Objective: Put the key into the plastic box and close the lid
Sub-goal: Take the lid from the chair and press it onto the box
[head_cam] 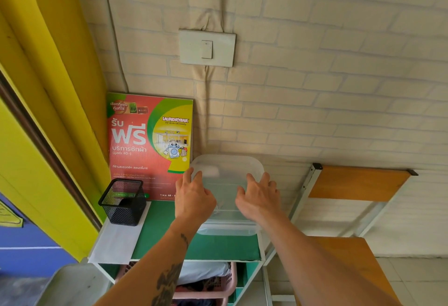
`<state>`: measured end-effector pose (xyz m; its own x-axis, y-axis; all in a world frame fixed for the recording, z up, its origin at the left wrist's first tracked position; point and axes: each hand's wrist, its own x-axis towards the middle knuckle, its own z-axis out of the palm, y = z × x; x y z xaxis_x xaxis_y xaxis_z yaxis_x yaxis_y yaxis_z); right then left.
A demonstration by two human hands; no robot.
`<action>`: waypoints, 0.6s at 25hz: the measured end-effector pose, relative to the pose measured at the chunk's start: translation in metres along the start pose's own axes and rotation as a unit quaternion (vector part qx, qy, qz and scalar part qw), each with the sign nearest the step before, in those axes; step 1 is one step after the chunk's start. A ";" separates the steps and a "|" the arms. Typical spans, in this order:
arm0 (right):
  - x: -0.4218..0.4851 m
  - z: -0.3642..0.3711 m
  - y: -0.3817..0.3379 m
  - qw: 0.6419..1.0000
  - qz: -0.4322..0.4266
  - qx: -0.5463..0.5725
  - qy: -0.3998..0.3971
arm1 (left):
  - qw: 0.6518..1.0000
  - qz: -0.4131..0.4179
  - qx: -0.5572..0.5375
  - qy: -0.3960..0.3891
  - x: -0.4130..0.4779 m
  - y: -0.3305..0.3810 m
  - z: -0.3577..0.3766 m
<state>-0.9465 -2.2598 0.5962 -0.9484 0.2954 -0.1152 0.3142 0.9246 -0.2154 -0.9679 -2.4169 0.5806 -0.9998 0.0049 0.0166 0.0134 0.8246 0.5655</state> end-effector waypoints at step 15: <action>0.020 -0.010 0.017 0.986 -0.163 -0.029 0.013 | 0.964 0.206 0.160 -0.060 0.031 0.014 -0.008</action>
<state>-0.9604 -2.2360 0.5996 -0.9996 -0.0150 -0.0240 -0.0104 0.9834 -0.1814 -0.9986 -2.4098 0.5958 -0.9045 0.4190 0.0795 0.4251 0.8704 0.2483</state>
